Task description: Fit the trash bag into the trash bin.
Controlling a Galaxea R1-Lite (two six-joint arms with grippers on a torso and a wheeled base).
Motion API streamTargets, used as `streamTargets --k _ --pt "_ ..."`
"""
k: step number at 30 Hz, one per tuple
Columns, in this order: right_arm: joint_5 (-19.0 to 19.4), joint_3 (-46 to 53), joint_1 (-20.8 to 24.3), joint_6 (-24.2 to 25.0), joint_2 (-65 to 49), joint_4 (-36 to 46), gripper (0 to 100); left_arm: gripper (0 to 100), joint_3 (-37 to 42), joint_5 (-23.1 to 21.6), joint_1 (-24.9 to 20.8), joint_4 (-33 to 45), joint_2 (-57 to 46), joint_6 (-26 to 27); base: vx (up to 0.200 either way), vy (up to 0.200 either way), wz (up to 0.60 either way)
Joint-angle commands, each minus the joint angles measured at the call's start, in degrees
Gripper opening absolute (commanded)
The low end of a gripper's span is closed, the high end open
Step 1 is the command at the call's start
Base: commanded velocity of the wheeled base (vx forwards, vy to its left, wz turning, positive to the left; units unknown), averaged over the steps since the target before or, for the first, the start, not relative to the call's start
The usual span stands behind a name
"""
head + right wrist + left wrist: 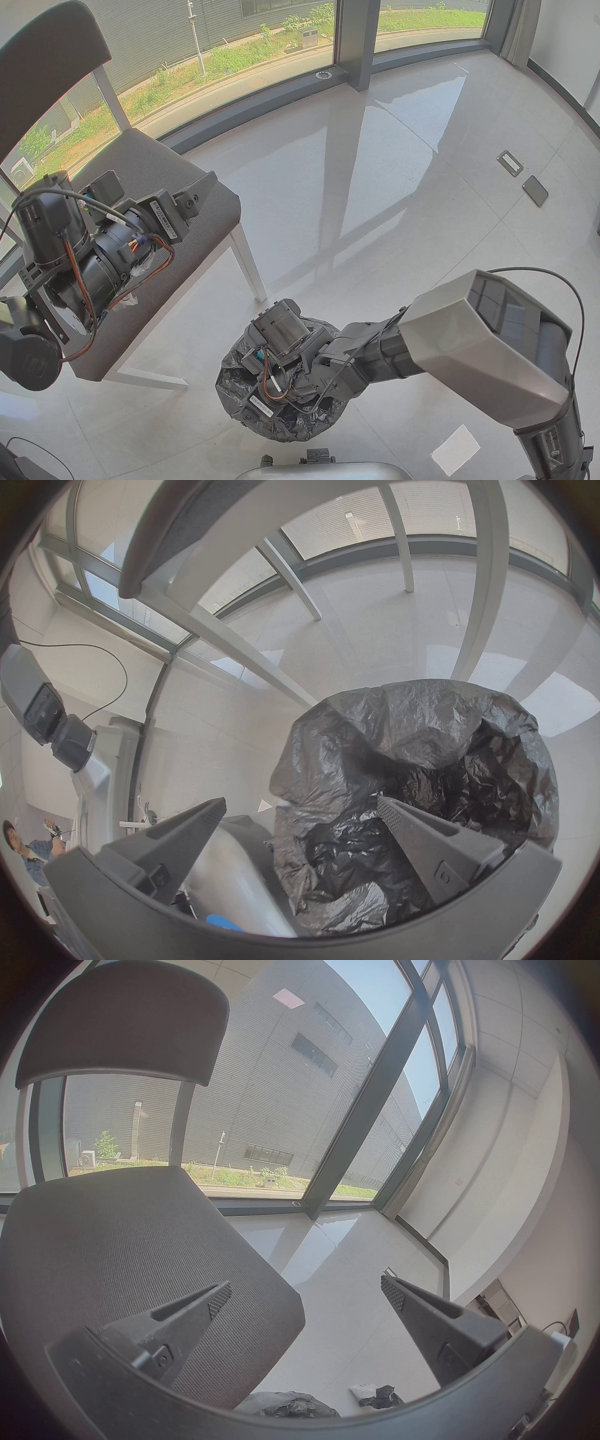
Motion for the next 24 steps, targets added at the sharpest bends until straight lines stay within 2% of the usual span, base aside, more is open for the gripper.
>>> streamTargets --k 1,24 --pt "0.08 -1.95 -0.90 -0.53 3.33 0.04 100 100 0.21 -0.07 0.72 -0.14 -0.03 -0.01 0.000 0.000 0.00" --pt "0.17 -10.12 -3.45 -0.17 8.78 0.39 100 100 0.65 -0.07 1.51 -1.45 -0.47 0.69 0.000 0.000 0.00"
